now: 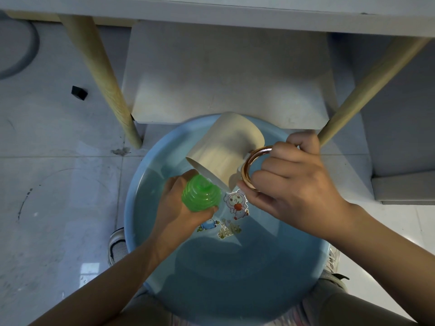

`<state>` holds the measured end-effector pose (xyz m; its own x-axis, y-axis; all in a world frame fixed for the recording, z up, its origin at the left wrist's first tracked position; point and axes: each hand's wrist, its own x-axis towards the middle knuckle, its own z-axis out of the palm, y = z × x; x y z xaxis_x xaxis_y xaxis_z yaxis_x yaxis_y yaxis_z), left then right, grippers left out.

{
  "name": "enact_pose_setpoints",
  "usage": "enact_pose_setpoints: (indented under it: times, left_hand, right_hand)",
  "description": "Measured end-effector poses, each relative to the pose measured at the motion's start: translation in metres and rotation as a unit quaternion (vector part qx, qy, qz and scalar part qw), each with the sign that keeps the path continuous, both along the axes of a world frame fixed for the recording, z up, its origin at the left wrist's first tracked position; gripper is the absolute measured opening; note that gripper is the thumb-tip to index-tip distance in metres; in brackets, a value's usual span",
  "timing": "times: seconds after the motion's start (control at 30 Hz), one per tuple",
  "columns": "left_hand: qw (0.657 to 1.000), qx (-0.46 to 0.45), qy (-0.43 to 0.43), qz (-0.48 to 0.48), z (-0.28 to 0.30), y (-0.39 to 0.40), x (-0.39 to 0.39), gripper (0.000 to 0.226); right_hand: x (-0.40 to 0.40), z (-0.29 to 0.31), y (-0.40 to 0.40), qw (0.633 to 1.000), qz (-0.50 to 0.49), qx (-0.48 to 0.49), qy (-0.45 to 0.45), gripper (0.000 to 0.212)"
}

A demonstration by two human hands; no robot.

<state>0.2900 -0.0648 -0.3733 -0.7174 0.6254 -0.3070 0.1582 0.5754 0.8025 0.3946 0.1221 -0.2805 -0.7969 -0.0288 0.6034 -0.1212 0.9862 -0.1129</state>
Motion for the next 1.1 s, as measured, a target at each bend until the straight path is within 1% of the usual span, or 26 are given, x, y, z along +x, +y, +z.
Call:
enact_pose_setpoints:
  times: [0.1, 0.27, 0.37, 0.43, 0.5, 0.6, 0.67, 0.73, 0.8, 0.93, 1.0, 1.1]
  left_hand:
    - [1.000, -0.005, 0.008, -0.003, -0.002, 0.000, 0.000, 0.068]
    - [1.000, 0.009, -0.010, -0.006, -0.003, 0.001, -0.002, 0.064]
    - [1.000, 0.008, -0.008, 0.003, -0.002, 0.001, -0.001, 0.067]
    - [1.000, 0.006, -0.006, 0.006, -0.001, 0.001, 0.000, 0.070]
    - [1.000, 0.006, -0.008, 0.010, 0.000, 0.001, 0.001, 0.075]
    - [1.000, 0.007, -0.016, 0.018, 0.000, 0.001, 0.001, 0.084]
    - [1.000, -0.002, -0.023, 0.018, 0.001, 0.001, 0.002, 0.090]
    - [0.999, -0.018, -0.025, 0.023, 0.003, 0.001, 0.003, 0.092]
    - [0.999, -0.024, -0.023, 0.034, 0.003, 0.000, 0.002, 0.088]
    - [0.998, 0.010, -0.033, 0.051, 0.002, -0.004, 0.000, 0.080]
    - [0.997, 0.028, -0.039, 0.056, 0.004, -0.003, -0.001, 0.078]
    - [0.994, 0.057, -0.058, 0.070, 0.006, -0.003, -0.001, 0.071]
  right_hand:
    - [-0.001, 0.000, 0.000, 1.000, -0.001, -0.005, 0.005, 0.038]
    - [-0.001, 0.000, 0.000, 1.000, -0.001, -0.012, 0.005, 0.038]
    - [0.000, -0.001, 0.000, 1.000, -0.011, -0.017, 0.002, 0.037]
    - [0.000, -0.003, 0.001, 0.999, -0.028, -0.040, -0.003, 0.035]
    - [0.001, -0.005, 0.001, 0.994, -0.058, -0.089, -0.014, 0.033]
    - [0.001, -0.011, 0.002, 0.971, -0.154, -0.181, -0.033, 0.034]
    - [0.001, -0.017, 0.006, 0.956, -0.210, -0.202, -0.040, 0.035]
    - [0.003, -0.029, 0.012, 0.954, -0.228, -0.180, -0.070, 0.033]
    - [0.006, -0.046, 0.016, 0.956, -0.234, -0.135, -0.111, 0.033]
    - [0.012, -0.080, 0.013, 0.947, -0.248, -0.092, -0.183, 0.030]
    - [0.016, -0.093, 0.011, 0.939, -0.254, -0.052, -0.227, 0.030]
    - [0.017, -0.104, 0.007, 0.921, -0.258, -0.003, -0.291, 0.022]
